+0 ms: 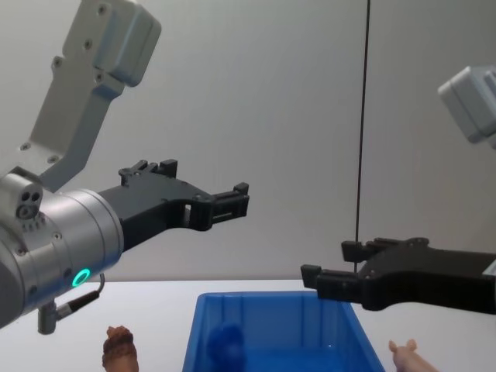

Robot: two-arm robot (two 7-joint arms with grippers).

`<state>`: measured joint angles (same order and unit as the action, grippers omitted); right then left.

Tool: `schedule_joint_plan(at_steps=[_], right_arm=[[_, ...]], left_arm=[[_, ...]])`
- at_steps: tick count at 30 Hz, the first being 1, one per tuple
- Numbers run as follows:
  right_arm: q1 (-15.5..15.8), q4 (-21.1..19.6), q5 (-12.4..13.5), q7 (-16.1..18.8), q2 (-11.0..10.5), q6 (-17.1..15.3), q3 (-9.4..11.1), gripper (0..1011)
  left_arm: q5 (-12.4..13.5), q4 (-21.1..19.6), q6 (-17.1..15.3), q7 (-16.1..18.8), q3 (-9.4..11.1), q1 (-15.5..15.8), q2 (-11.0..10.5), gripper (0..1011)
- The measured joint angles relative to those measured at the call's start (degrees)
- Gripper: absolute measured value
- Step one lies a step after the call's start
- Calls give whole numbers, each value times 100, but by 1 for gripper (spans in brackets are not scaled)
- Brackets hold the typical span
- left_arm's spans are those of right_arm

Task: Pick up the two dolls from the table and place them into the box.

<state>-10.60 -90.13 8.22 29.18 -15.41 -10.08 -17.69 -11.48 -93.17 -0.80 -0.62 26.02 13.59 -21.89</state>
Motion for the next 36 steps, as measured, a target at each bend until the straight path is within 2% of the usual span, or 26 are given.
schedule_joint_plan(at_steps=[6, 8, 9, 12, 28, 36], right_arm=[[66, -49, 88, -119, -84, 0, 60, 875], [108, -85, 146, -196, -131, -2, 94, 901], [144, -112, 187, -245, -173, -9, 124, 955], [198, -148, 263, -330, -230, -37, 162, 1001], [721, -321, 791, -829, -694, -360, 459, 1001], [837, -288, 843, -893, -788, -516, 494, 1001]], left_arm=[[0, 0, 0, 0, 0, 0, 0, 1001], [0, 0, 0, 0, 0, 0, 0, 1001], [0, 0, 0, 0, 0, 0, 0, 1001], [0, 0, 0, 0, 0, 0, 0, 1001], [0, 0, 0, 0, 0, 0, 0, 1001], [0, 0, 0, 0, 0, 0, 0, 1001]])
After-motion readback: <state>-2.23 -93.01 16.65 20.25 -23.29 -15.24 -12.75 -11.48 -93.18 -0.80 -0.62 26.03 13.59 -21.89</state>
